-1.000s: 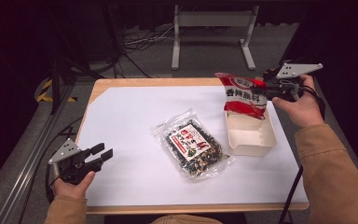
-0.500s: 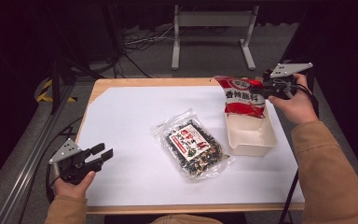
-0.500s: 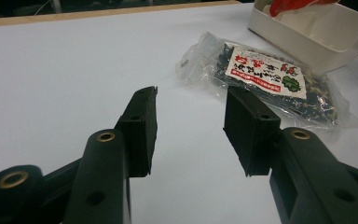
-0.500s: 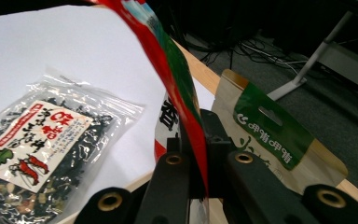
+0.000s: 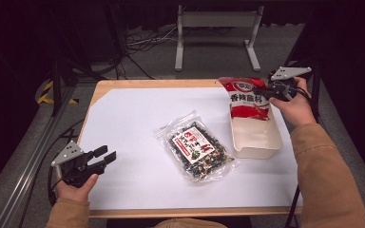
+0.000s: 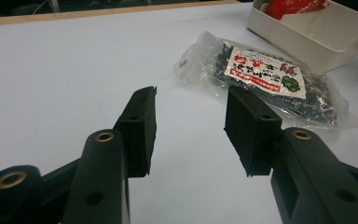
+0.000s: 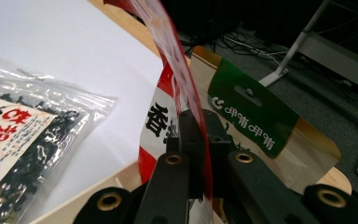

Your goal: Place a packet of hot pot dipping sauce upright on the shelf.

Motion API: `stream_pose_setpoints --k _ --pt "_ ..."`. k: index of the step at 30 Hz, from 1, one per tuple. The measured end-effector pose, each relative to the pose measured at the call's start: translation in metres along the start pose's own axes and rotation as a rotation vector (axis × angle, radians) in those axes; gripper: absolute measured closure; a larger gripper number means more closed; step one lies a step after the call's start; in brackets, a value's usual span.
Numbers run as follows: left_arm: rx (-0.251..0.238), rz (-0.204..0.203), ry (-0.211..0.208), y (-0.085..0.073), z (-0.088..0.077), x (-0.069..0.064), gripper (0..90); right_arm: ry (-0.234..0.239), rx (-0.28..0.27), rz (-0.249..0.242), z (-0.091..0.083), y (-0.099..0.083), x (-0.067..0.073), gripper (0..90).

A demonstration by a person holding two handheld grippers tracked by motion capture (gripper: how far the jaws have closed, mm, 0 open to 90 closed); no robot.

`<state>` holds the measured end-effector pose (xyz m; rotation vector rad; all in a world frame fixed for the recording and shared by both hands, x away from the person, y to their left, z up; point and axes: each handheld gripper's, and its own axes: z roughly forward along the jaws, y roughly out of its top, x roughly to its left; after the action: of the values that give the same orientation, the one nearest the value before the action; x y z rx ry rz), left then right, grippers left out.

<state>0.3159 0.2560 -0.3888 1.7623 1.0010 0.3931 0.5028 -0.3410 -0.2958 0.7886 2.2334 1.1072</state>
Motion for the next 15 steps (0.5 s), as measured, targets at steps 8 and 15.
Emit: stream_pose_setpoints --k 8,15 --pt "0.005 0.01 -0.012 0.0017 0.0036 -0.0007 53.5 -0.01 -0.036 0.028 0.0048 -0.0077 -0.001 88.7" --pt "0.006 0.014 -0.022 0.0032 0.0068 -0.0012 53.5 0.011 -0.045 0.023 0.0084 -0.0106 0.005 88.0"
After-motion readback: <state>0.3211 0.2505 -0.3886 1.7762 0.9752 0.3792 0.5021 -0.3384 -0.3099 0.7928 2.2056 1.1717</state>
